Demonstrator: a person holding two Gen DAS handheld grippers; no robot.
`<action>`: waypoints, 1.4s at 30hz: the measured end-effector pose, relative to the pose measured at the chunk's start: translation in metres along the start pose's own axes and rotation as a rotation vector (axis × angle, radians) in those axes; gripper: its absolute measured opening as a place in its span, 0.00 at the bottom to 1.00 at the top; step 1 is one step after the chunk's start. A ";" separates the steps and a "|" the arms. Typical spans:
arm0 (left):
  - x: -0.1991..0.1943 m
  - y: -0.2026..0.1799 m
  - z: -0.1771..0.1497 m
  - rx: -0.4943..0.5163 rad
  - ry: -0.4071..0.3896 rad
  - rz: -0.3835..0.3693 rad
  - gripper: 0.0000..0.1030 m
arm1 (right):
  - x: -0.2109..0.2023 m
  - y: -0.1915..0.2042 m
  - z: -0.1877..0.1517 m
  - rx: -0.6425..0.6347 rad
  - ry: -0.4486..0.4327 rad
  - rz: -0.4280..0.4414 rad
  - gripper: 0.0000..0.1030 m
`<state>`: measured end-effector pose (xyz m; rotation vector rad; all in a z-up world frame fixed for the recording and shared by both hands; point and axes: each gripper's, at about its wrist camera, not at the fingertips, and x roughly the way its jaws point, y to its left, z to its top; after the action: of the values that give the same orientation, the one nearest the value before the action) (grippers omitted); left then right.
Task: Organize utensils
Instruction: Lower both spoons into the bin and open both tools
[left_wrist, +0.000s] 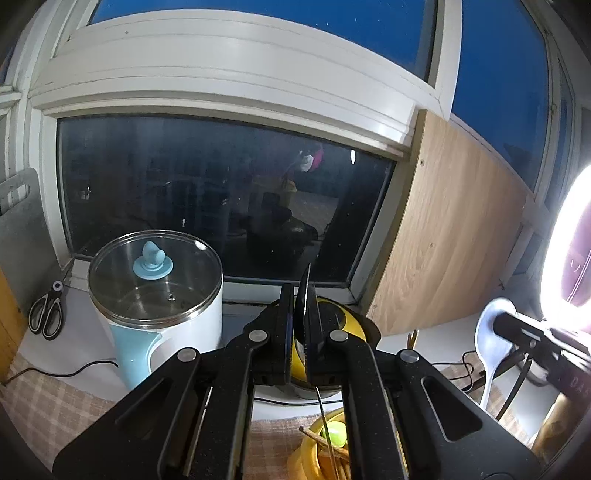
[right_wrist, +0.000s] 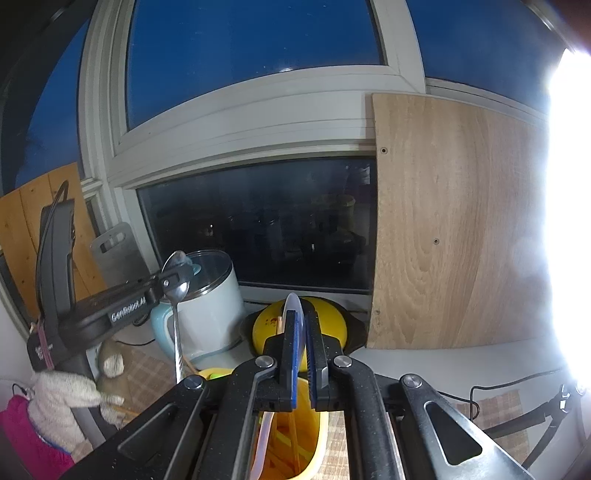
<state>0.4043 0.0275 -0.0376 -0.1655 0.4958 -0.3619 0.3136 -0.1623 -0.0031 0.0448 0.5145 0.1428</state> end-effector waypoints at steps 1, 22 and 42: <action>0.000 0.000 -0.001 0.004 0.002 0.000 0.02 | 0.002 -0.001 0.000 0.005 -0.001 -0.002 0.01; -0.013 0.000 -0.015 0.015 0.027 -0.023 0.02 | 0.014 -0.018 -0.021 0.073 0.033 0.010 0.01; -0.036 0.004 -0.034 -0.021 0.090 -0.079 0.02 | -0.005 0.003 -0.061 0.055 0.120 0.125 0.01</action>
<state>0.3589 0.0423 -0.0527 -0.1898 0.5830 -0.4425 0.2787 -0.1599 -0.0535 0.1229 0.6360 0.2549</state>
